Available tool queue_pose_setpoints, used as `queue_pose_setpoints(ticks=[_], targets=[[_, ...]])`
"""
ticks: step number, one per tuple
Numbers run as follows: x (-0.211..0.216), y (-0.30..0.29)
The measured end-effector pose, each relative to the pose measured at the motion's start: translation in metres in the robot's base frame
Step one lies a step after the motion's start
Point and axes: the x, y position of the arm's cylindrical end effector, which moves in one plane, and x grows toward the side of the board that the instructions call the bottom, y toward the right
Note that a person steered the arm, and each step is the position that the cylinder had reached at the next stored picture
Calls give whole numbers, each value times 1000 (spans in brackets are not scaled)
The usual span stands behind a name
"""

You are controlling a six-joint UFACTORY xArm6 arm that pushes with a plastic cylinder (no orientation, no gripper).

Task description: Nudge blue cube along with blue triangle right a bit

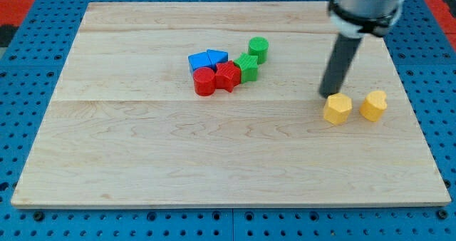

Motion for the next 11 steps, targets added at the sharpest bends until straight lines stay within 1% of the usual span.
queue_pose_setpoints(ticks=[2,3,4,5,6,7,11], targets=[[43,-115],[42,-185],[37,-239],[19,-270],[-25,-273],[-54,-260],[-56,-204]])
